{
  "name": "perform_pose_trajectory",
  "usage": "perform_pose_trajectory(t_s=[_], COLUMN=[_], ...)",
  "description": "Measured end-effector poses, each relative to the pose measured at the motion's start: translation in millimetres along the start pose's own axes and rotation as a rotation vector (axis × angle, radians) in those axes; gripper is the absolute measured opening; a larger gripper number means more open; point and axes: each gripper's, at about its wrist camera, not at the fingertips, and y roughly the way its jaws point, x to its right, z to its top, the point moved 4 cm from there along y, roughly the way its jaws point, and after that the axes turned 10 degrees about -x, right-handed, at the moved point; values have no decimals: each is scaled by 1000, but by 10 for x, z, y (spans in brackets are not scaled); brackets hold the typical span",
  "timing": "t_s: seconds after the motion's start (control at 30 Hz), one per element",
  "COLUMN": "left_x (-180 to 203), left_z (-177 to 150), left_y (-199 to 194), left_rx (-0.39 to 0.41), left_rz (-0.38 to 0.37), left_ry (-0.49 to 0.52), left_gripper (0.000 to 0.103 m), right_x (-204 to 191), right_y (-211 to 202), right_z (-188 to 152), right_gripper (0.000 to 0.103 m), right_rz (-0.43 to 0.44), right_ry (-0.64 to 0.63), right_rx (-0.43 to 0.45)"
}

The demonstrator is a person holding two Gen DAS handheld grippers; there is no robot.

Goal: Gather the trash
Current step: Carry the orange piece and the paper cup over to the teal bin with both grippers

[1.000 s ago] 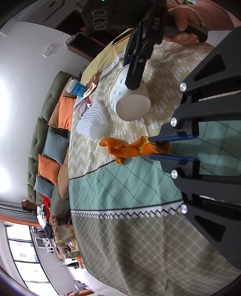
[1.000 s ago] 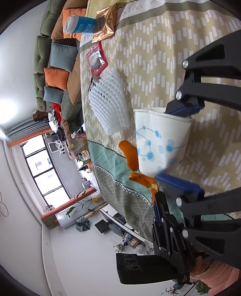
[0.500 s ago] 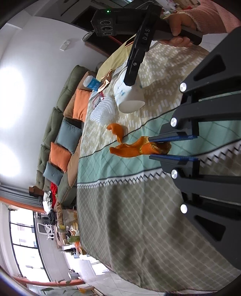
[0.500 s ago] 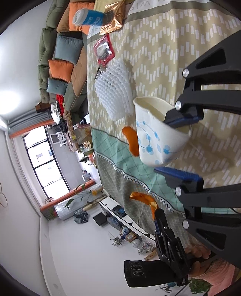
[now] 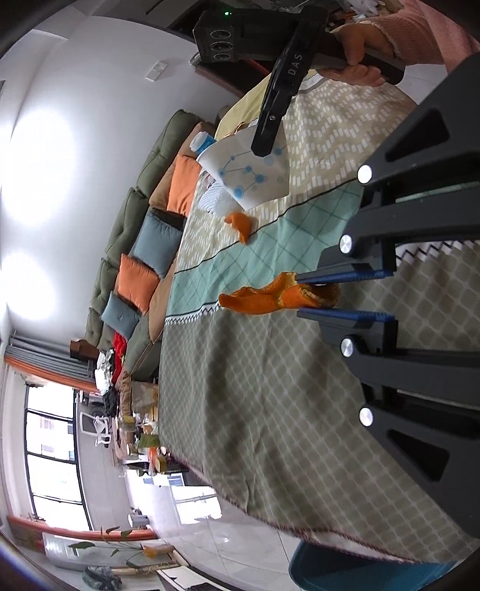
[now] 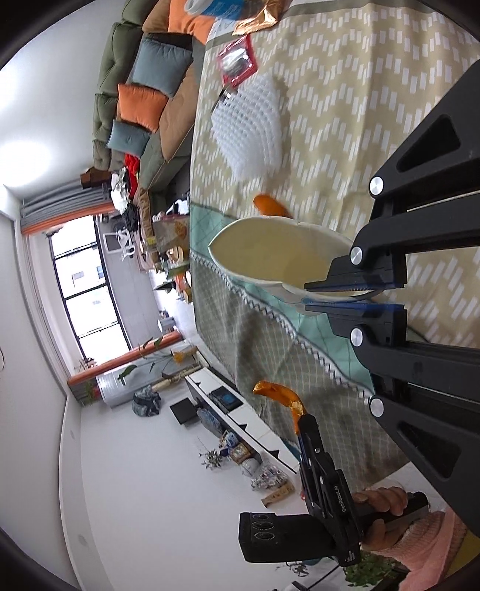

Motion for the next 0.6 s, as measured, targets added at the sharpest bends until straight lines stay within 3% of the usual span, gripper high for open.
perform_pose_trajectory(t_s=[0.6], left_x=[-321], left_z=[-133], left_y=[-363], left_rx=[53], left_rz=[58], left_ry=[-76], left_gripper=[14], right_x=[-429], right_y=[311], right_z=[137], right_gripper=[5], right_rz=[145], right_ry=[-66], right_rx=[-24])
